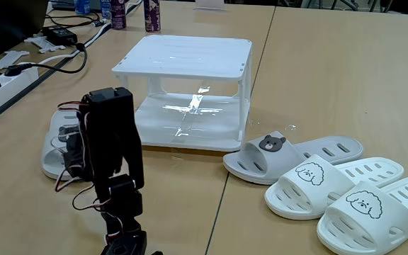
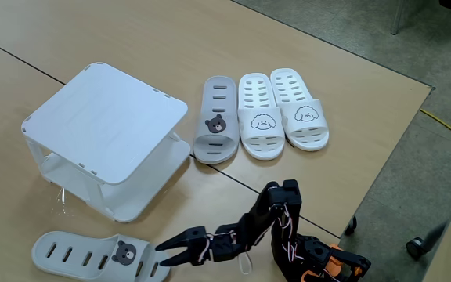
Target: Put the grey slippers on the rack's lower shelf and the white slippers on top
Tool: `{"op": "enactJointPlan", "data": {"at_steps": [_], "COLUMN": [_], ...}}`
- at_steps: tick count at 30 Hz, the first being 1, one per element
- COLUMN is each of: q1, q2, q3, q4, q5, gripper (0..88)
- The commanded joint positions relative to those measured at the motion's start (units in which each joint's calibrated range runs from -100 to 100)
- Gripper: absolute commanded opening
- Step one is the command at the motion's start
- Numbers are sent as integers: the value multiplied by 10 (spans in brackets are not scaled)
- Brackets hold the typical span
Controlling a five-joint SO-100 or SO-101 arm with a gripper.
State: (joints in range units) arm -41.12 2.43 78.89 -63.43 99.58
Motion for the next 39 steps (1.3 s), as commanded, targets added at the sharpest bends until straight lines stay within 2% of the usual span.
{"op": "enactJointPlan", "data": {"at_steps": [1,3,18,19,20,21,22,23,24,31,39], "q1": [4,4,42,39,36,35,35,33,27,28,45], "q2": [52,99,393,412,427,434,431,421,404,120,-218], "q3": [-106,-146,-548,-568,-581,-586,-584,-581,-576,-384,48], "q4": [11,11,7,4,3,3,3,0,-6,-2,-5], "q5": [4,4,4,4,4,4,4,4,4,4,4], "gripper": [279,315,309,280,208,48,2,27,3,8,8]}}
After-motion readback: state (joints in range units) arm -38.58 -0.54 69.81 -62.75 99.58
